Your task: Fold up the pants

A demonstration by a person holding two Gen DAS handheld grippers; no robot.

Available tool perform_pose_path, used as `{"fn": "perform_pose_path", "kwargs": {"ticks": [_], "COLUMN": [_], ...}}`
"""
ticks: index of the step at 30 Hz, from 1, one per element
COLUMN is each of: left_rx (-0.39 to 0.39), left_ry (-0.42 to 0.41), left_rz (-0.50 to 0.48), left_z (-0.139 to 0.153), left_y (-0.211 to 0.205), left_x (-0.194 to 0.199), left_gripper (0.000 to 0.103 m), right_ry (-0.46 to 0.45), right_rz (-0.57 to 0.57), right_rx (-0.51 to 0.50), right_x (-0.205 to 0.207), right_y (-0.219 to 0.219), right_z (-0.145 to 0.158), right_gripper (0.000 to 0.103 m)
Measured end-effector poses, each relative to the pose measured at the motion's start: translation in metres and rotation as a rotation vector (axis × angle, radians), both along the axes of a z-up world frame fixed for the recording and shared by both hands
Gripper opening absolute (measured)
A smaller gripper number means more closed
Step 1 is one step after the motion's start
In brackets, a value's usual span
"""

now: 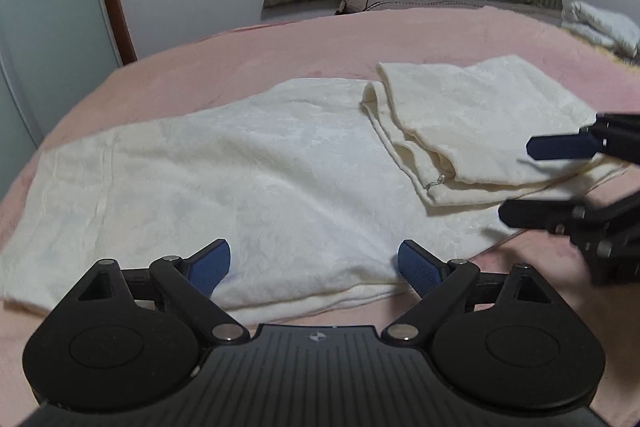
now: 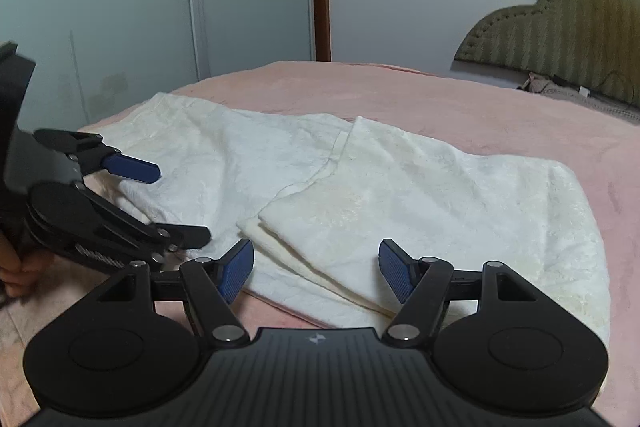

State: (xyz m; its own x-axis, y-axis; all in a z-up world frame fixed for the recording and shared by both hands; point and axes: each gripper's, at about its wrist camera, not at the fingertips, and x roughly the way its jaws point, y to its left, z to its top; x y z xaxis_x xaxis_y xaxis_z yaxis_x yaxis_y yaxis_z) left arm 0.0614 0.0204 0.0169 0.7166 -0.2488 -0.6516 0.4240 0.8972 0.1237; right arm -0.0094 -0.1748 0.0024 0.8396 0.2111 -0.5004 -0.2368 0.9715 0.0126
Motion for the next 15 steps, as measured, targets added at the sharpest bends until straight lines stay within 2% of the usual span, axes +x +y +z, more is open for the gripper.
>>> {"fn": "perform_pose_path", "kwargs": {"ticks": [3,5,7,11,15], "left_rx": [-0.09,-0.191,-0.313,-0.533,-0.698], "left_ry": [0.001,-0.012,0.011,0.156,0.307], "left_rz": [0.039,0.063,0.069,0.058,0.062], "left_z": [0.013,0.023,0.032,0.036,0.029], "left_y": [0.012,0.015,0.015,0.011,0.008], "left_x": [0.001,0.004,0.011,0.034,0.051], "left_gripper": [0.084,0.084,0.084,0.084,0.084], "right_ry": [-0.061,-0.084,-0.099,-0.119,-0.123], "right_rz": [0.048,0.028,-0.009,-0.036,0.006], "right_rx": [-0.08,-0.129,-0.163,-0.309,-0.419], "right_x": [-0.008,-0.006,-0.003,0.001,0.002], "right_y": [0.017,0.025,0.027,0.034,0.045], "right_z": [0.003,0.002,0.001,-0.002,-0.008], "right_gripper": [0.069,0.068,0.068,0.056,0.05]}}
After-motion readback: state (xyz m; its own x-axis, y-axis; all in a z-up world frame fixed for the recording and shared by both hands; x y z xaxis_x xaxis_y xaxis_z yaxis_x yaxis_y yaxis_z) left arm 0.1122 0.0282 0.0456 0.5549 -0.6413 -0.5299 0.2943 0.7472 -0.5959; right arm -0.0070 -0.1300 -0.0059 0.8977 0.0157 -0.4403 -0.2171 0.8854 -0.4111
